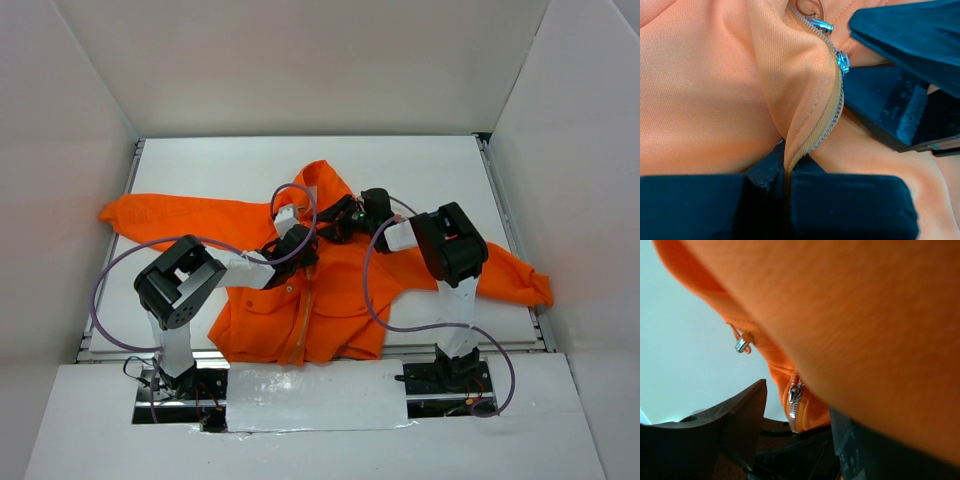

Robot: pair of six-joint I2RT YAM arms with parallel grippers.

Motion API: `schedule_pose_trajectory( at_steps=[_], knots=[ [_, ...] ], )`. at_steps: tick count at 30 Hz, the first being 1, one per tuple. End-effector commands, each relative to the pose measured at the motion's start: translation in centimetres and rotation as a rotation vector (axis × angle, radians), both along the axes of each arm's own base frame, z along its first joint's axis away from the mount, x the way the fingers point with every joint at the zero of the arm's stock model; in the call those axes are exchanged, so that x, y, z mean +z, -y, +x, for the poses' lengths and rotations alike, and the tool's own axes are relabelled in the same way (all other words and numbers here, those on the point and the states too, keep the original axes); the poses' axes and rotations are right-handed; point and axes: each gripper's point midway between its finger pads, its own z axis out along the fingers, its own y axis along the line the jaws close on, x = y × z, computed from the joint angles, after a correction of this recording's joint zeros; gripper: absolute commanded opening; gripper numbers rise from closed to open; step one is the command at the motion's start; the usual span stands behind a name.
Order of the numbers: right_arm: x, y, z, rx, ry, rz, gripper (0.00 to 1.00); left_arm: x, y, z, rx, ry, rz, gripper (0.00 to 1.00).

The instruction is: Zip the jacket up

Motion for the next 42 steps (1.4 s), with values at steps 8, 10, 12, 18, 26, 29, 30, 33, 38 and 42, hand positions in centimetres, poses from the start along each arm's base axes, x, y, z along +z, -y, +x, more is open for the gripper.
schedule_pose_trajectory(
  at_steps=[8, 10, 12, 18, 26, 29, 30, 33, 38, 42],
  knots=[
    [0.7, -1.0, 2.0, -0.033, 0.013, 0.043, 0.48, -7.7, -3.1, -7.3, -0.115, -0.293, 0.182, 0.00],
    [0.7, -1.1, 2.2, -0.033, 0.008, 0.044, 0.44, -7.6, -3.1, -7.2, -0.115, -0.290, 0.181, 0.00],
    [0.8, -1.2, 2.6, -0.038, 0.013, 0.048, 0.41, -7.6, -3.0, -7.2, -0.121, -0.289, 0.179, 0.00],
    [1.2, -1.3, 3.2, -0.043, 0.022, 0.048, 0.29, -7.7, -3.0, -7.2, -0.124, -0.289, 0.180, 0.00],
    [1.7, -1.3, 3.4, -0.040, 0.041, 0.053, 0.09, -7.7, -3.1, -7.2, -0.126, -0.289, 0.187, 0.00],
    [1.8, -1.4, 3.2, -0.036, 0.040, 0.056, 0.00, -7.8, -3.2, -7.3, -0.127, -0.290, 0.191, 0.00],
    [1.7, -1.4, 3.1, -0.033, 0.041, 0.056, 0.00, -7.9, -3.2, -7.3, -0.126, -0.292, 0.192, 0.00],
    [2.0, -1.4, 2.8, -0.024, 0.047, 0.062, 0.00, -7.9, -3.2, -7.3, -0.126, -0.293, 0.193, 0.00],
    [4.1, -1.6, 2.9, 0.007, 0.159, 0.085, 0.00, -7.6, -3.0, -7.2, -0.139, -0.288, 0.195, 0.00],
    [7.3, -1.9, 3.1, 0.044, 0.352, 0.096, 0.00, -6.8, -2.9, -7.2, -0.152, -0.277, 0.193, 0.00]
  ],
)
